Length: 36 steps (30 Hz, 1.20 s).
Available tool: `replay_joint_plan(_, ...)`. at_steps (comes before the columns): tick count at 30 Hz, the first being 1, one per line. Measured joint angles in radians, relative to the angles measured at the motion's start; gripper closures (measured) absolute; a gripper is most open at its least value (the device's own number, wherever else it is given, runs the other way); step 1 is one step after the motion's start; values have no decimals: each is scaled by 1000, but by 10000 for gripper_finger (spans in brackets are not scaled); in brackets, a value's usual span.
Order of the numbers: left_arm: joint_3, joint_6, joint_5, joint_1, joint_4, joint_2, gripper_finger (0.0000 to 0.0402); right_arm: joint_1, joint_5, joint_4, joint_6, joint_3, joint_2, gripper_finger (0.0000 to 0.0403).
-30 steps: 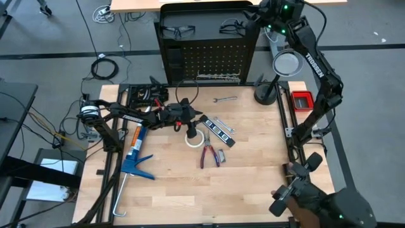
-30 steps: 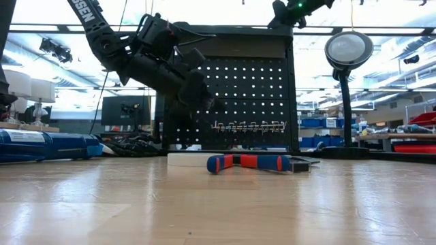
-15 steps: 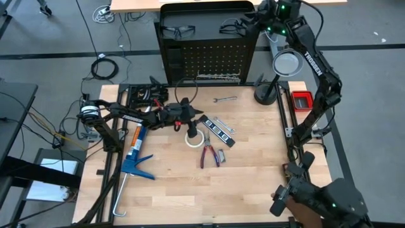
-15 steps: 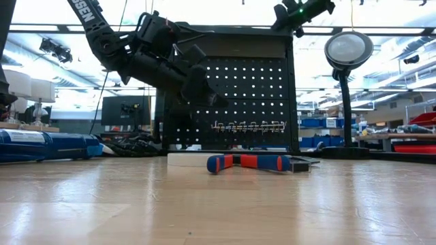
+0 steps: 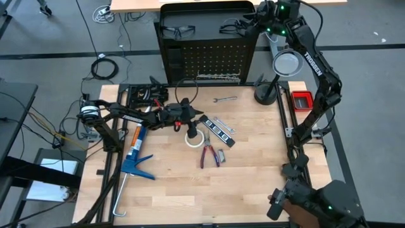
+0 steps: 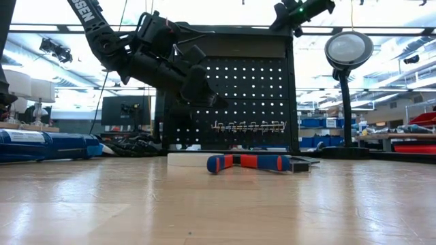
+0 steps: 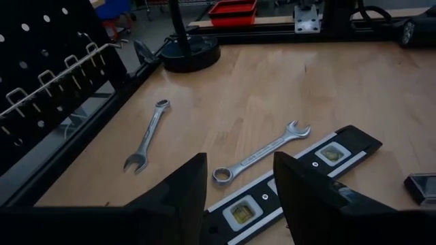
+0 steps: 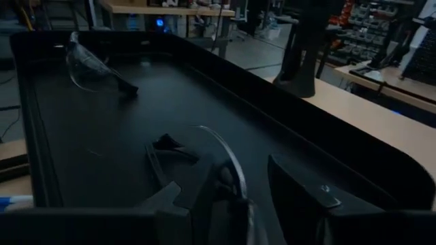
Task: Hang tools onto peg board
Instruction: Remove the right black safety glasses from the black peg board
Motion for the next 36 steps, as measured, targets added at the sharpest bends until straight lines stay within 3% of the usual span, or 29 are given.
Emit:
replay_joint_plan(10, 0, -1, -1, -1, -2, 0, 229, 48, 0, 126, 18, -1, 64, 261)
replay_joint_plan(25, 0, -3, 0, -1, -19, 0, 229, 44, 57, 56, -24, 3, 71, 266)
replay_joint_plan(30, 0, -3, 0, -1, -20, 0, 229, 50, 71, 54, -31, 2, 71, 299)
replay_joint_plan(36, 0, -3, 0, -1, -22, 0, 229, 49, 87, 56, -35, 2, 71, 378)
